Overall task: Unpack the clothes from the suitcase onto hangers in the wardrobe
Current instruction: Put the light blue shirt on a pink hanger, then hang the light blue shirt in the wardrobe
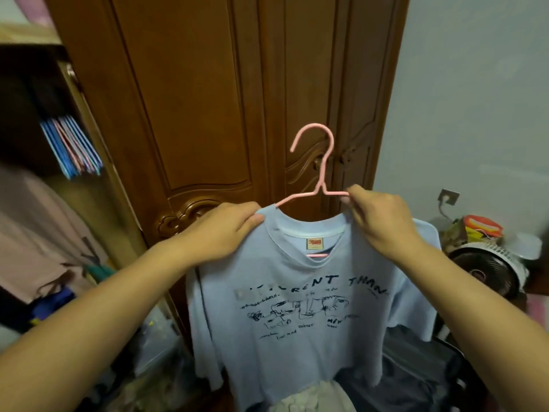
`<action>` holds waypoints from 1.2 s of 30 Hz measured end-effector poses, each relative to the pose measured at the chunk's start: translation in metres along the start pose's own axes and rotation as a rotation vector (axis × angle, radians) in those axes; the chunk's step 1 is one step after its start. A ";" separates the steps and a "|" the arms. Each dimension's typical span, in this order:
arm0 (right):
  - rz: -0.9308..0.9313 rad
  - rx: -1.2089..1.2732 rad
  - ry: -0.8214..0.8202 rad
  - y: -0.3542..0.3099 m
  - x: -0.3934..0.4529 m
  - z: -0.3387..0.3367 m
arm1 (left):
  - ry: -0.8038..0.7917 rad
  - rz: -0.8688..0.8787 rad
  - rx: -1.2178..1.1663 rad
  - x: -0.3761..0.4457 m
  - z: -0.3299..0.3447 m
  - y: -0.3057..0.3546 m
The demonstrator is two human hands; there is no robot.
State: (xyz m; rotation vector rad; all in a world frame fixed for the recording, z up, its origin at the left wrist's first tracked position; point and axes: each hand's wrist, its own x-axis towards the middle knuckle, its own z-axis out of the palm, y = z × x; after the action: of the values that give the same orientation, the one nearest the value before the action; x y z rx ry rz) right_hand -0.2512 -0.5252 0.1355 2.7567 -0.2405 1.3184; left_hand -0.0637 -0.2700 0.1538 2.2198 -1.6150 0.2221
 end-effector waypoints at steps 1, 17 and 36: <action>0.004 0.038 -0.017 -0.002 0.000 -0.004 | 0.020 0.019 0.041 0.002 0.000 0.006; -0.089 0.500 -0.594 -0.079 0.001 0.020 | 0.091 -0.225 0.164 -0.091 -0.001 -0.086; -0.101 0.634 -0.657 -0.192 0.110 0.100 | 0.181 -0.280 0.233 -0.166 -0.058 -0.183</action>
State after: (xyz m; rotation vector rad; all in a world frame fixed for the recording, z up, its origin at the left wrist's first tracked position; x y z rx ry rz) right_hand -0.0727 -0.3612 0.1580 3.5898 0.3480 0.4588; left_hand 0.0597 -0.0526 0.1103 2.4852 -1.2203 0.5387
